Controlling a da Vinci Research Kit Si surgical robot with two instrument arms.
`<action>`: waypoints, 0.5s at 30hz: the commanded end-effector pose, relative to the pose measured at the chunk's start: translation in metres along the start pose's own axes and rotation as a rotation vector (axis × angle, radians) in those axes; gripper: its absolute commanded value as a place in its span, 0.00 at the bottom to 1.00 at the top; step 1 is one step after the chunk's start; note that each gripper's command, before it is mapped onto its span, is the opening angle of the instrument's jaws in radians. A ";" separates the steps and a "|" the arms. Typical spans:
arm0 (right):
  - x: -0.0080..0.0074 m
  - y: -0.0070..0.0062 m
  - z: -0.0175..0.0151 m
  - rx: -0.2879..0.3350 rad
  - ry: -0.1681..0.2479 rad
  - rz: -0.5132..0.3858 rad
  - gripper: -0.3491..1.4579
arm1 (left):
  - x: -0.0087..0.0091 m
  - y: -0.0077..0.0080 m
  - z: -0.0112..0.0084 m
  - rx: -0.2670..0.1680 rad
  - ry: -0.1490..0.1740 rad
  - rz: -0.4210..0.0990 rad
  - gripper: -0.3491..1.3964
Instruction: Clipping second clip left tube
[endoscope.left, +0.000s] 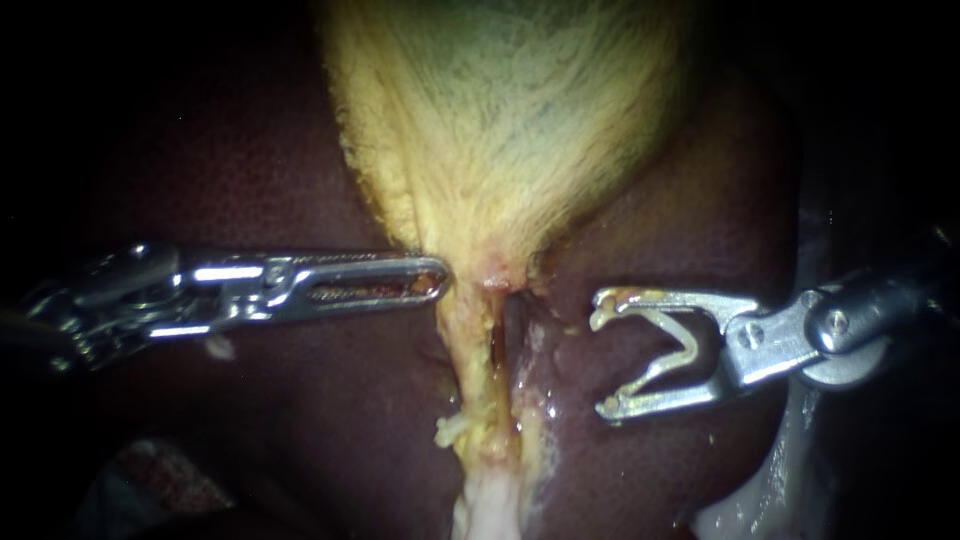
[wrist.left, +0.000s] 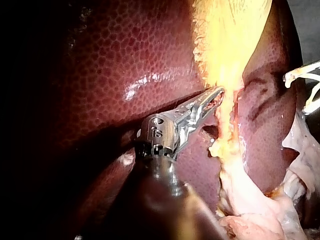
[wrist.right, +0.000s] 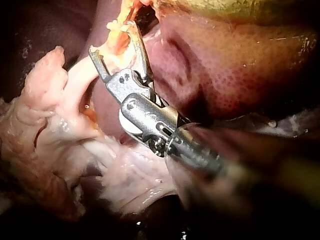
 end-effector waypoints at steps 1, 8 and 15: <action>0.0000 0.0000 0.0000 0.003 0.000 0.000 0.52 | 0.0000 0.0000 0.0000 0.000 -0.001 0.000 0.00; -0.0005 -0.0005 0.0020 0.017 0.004 -0.002 0.52 | -0.0001 0.0002 -0.0011 0.005 0.003 0.000 0.00; -0.0022 -0.0013 0.0071 0.034 0.007 0.078 0.52 | -0.0002 0.0012 -0.0047 -0.006 -0.002 0.002 0.00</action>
